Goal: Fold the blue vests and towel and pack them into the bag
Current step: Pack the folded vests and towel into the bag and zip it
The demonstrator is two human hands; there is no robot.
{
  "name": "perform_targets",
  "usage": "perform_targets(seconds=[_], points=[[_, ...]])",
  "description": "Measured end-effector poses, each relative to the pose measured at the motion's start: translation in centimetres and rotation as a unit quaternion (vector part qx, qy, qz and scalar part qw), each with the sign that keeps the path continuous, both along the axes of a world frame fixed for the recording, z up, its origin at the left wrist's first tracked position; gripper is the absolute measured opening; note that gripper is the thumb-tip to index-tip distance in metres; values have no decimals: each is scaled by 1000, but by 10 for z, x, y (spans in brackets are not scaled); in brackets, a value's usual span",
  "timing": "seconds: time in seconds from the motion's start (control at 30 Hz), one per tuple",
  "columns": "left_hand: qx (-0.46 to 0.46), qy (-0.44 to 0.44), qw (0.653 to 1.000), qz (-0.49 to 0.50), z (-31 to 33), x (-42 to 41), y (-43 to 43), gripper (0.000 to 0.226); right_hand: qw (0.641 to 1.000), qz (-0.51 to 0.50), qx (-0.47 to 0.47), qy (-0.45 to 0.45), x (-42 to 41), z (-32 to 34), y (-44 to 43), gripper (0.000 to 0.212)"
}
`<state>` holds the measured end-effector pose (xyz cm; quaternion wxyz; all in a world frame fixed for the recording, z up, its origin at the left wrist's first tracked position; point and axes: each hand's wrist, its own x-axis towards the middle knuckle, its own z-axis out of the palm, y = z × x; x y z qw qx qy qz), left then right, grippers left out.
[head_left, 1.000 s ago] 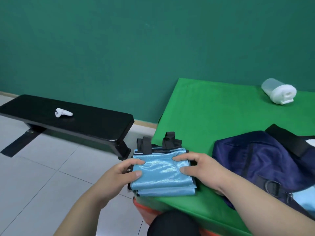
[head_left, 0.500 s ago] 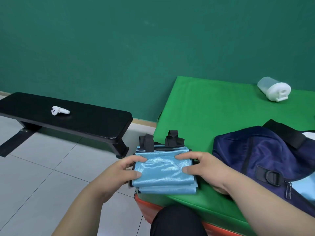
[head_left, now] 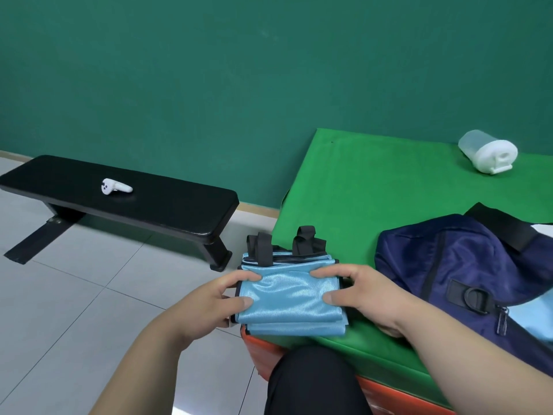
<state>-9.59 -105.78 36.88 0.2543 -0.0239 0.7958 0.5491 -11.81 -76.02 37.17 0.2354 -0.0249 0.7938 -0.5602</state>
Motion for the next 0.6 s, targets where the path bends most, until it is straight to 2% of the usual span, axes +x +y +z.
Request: perform_targets(seconds=[0.13, 0.27, 0.47, 0.6], points=[[57, -34, 998, -2, 1, 2, -2, 36, 1000, -4, 9, 7, 3, -3, -1, 40], [113, -29, 992, 39, -12, 16, -5, 37, 1000, -2, 9, 17, 9, -5, -4, 40], [127, -32, 990, 55, -18, 24, -6, 40, 1000, 7, 0, 11, 6, -6, -6, 40], [106, -42, 992, 49, -13, 21, -9, 33, 1000, -2, -22, 6, 8, -6, -7, 40]])
